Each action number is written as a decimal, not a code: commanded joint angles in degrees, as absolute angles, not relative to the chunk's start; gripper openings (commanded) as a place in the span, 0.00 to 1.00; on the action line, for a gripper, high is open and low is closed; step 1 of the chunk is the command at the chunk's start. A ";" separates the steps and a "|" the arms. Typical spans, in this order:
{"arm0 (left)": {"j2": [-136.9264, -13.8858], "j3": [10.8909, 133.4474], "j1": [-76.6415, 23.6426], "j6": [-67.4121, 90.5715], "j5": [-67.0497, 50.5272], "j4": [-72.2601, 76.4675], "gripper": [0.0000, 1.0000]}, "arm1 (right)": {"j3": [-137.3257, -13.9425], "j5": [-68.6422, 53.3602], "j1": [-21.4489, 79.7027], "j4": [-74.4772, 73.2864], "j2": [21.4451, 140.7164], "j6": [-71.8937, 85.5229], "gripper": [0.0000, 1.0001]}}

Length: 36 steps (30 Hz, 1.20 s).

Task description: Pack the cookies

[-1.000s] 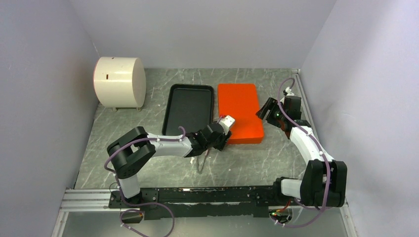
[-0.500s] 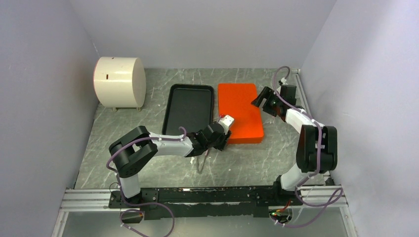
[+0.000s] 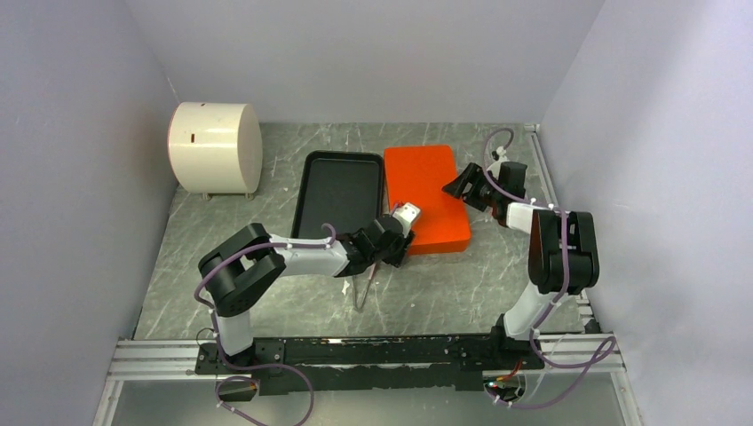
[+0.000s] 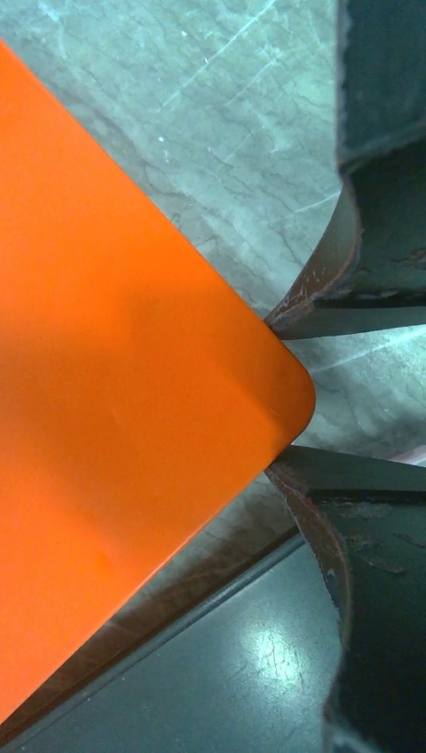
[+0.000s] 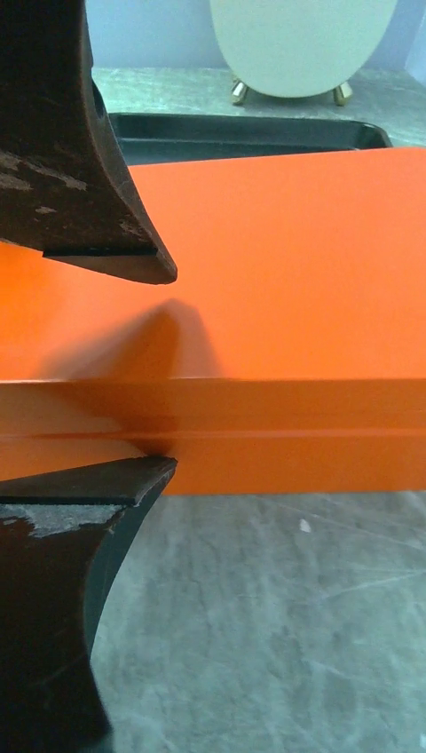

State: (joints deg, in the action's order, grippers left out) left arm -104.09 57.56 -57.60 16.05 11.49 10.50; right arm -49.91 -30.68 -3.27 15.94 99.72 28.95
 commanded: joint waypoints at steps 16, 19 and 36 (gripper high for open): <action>-91.41 50.03 -57.30 18.44 11.58 10.39 0.50 | -36.41 -42.05 3.78 12.95 85.61 32.74 0.56; -92.07 50.55 -56.84 18.77 12.57 10.20 0.50 | -37.33 -39.60 3.54 10.21 84.37 31.19 0.55; -92.75 51.06 -55.99 20.33 11.48 10.74 0.52 | -36.79 -20.18 2.86 -11.75 64.93 25.33 0.65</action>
State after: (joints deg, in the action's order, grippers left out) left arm -93.51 48.51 -56.31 19.38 11.81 6.20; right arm -37.28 -24.51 2.83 -5.56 68.34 27.03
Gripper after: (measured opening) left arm 0.520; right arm 0.676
